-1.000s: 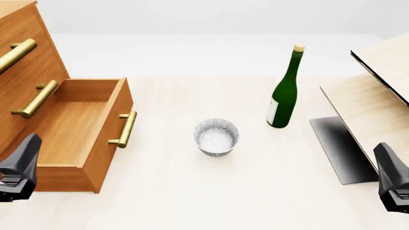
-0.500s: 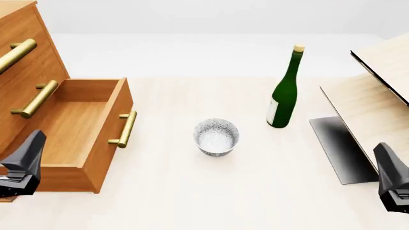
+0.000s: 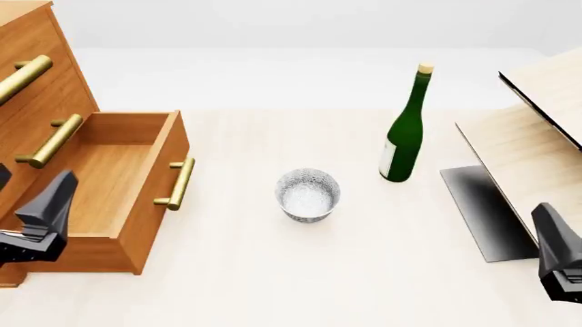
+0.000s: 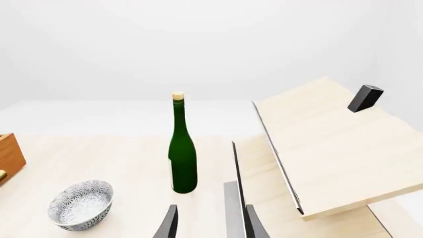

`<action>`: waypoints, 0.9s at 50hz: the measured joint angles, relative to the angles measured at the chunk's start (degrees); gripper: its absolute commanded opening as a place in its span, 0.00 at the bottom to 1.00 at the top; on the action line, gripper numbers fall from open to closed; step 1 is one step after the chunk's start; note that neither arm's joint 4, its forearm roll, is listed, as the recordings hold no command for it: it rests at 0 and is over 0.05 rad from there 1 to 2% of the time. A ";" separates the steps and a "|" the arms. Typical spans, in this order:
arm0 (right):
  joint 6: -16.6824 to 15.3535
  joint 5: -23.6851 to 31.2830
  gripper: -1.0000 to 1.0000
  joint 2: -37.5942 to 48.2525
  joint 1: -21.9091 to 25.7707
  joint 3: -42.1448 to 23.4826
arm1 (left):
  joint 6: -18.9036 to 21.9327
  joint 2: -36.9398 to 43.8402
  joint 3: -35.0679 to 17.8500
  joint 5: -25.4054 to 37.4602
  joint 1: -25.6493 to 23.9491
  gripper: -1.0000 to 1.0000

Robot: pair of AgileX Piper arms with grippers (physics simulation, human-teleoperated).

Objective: Put the bowl in the bottom drawer of the cabinet and close it.

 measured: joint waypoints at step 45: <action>0.00 0.00 1.00 0.00 0.00 0.00 | 4.13 3.84 -11.26 14.60 -6.67 1.00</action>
